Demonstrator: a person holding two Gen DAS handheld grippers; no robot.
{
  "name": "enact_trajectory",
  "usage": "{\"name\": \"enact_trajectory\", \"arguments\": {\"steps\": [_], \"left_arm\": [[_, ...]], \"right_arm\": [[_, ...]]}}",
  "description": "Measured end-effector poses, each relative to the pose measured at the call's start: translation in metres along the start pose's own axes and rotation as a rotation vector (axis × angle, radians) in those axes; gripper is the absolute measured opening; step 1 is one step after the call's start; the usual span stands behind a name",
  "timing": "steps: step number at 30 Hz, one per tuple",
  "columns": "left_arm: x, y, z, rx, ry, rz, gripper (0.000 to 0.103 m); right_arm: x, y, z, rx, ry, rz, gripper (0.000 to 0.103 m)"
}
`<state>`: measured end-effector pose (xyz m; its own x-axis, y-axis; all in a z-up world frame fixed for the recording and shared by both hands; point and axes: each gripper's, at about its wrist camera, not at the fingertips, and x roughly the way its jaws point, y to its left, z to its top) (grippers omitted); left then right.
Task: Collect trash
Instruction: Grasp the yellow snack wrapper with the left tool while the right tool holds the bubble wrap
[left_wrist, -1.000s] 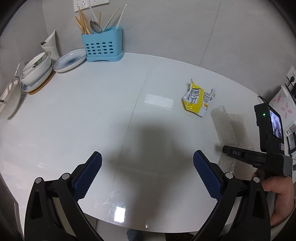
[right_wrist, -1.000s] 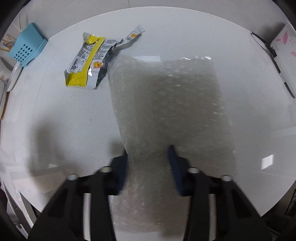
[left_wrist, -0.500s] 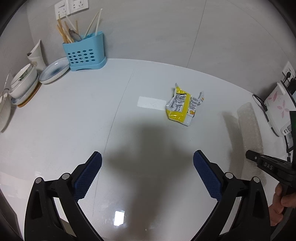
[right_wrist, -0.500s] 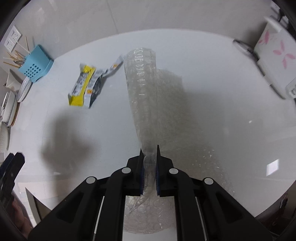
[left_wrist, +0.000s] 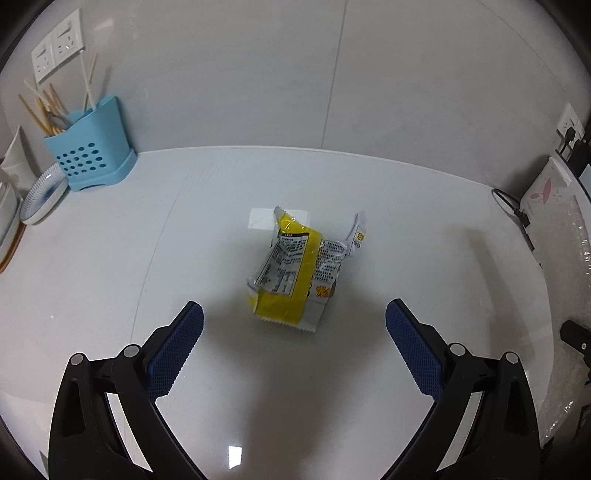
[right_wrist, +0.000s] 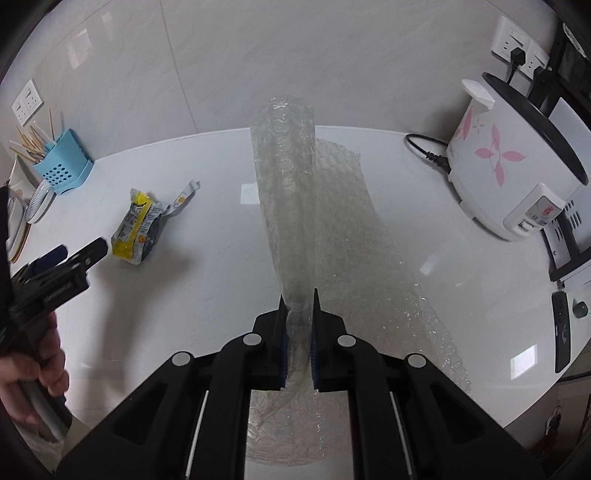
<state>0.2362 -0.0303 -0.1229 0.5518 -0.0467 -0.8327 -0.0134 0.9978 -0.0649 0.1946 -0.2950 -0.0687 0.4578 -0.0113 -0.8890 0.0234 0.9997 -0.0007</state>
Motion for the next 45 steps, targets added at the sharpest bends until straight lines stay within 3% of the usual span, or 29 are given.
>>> {"name": "enact_trajectory", "arguments": {"steps": [10,19,25,35,42,43,45], "left_arm": [[0.068,-0.017,0.022,-0.009,0.082,0.037,0.097],[0.096,-0.023,0.028,-0.011,0.117,0.085,0.095],[0.102,-0.015,0.025,-0.017,0.159,0.115,0.076],[0.085,-0.018,0.022,0.018,0.134,0.136,0.037],[0.070,-0.014,0.023,0.015,0.113,0.117,0.021],[0.066,-0.013,0.023,0.014,0.109,0.114,0.009],[0.058,-0.011,0.021,0.015,0.102,0.109,0.003]], "right_arm": [[0.019,-0.020,0.013,-0.007,0.025,0.010,0.008],[0.034,-0.024,0.017,-0.020,0.053,0.035,0.008],[0.039,-0.026,0.020,-0.019,0.059,0.050,0.008],[0.040,-0.024,0.019,-0.013,0.062,0.070,0.008],[0.032,-0.016,0.013,-0.021,0.055,0.080,0.008],[0.031,-0.016,0.013,-0.021,0.056,0.081,0.008],[0.029,-0.014,0.011,-0.023,0.054,0.085,0.008]]}}
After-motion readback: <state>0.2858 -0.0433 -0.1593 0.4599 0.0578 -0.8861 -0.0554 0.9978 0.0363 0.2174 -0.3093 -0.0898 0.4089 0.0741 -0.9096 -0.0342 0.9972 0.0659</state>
